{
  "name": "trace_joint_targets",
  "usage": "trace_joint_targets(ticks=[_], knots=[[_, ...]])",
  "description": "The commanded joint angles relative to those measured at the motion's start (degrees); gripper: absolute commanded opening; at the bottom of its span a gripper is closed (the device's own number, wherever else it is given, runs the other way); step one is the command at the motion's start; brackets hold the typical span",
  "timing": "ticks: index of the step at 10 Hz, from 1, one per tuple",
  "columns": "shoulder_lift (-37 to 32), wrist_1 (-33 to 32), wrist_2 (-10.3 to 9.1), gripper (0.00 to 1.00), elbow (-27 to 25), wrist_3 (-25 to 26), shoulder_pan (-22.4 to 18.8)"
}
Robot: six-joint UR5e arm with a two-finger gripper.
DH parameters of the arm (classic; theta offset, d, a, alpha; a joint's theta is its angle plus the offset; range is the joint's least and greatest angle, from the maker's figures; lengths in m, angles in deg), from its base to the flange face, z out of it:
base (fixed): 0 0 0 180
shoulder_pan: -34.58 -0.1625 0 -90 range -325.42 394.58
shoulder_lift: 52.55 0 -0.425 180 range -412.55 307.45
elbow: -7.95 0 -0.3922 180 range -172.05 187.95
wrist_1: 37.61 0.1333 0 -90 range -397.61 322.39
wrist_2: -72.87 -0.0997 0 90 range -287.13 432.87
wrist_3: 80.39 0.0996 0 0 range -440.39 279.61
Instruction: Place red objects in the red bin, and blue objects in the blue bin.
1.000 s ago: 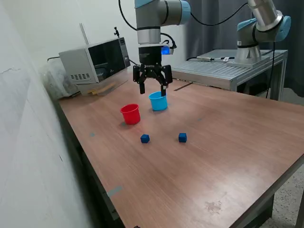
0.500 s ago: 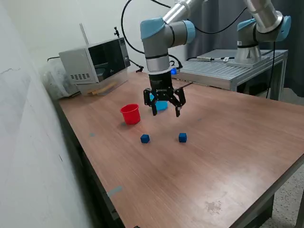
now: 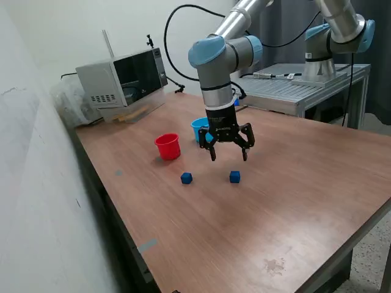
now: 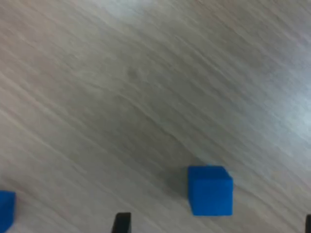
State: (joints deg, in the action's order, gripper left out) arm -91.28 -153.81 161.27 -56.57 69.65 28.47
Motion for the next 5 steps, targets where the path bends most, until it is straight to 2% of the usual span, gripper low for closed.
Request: trace_joint_targets(ticks=[1,5], knots=[[1.37,0.00,0.11,1.00,0.02,-0.10,-0.22],[2.61,-0.17,0.20,1.00,0.02,-0.10,-1.09]])
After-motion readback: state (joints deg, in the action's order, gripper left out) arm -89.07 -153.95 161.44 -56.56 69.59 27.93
